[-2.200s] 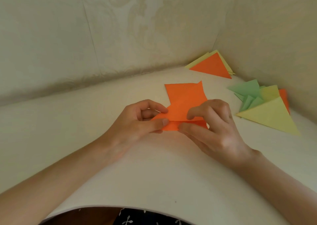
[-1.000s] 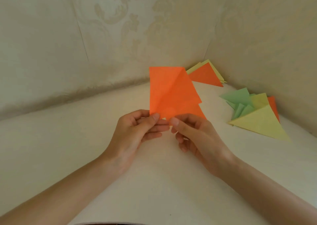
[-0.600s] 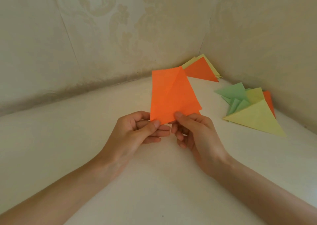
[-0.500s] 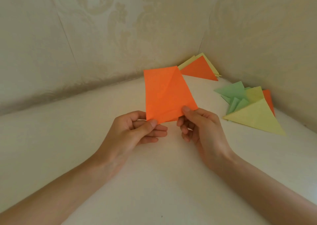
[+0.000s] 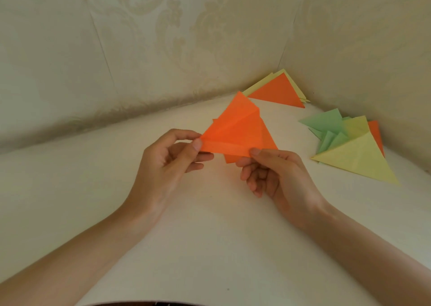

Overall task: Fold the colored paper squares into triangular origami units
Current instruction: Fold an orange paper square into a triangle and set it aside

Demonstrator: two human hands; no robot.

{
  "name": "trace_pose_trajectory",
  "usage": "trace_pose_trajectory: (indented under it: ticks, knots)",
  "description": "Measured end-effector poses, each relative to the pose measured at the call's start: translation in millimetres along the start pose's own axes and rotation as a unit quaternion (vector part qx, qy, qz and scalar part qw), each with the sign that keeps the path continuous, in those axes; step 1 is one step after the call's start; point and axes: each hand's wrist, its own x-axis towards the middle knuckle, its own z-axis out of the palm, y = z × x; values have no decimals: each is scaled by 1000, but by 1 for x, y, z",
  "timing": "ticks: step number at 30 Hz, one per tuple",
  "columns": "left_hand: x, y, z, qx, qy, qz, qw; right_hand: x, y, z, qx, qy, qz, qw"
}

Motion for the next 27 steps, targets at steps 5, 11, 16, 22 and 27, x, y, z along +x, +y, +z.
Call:
trace_pose_trajectory:
  ticks: [5,11,16,22,27]
  knots:
    - [-1,-1,0,-21,9,-15,1000,0,0,0,-6,-4,-2,1000]
    - [-1,3,1,-76,6,-48,996,-1,-1,2,-22,4,-7,1000]
    - [-2,2,2,-83,-20,-67,994,-1,-1,1,-33,24,-18,999]
    - [-2,2,0,-119,-17,-87,989,-2,1,2,-48,16,-24,998]
    - [-1,2,-1,-152,-16,-110,982,-2,2,2,-55,10,-26,998]
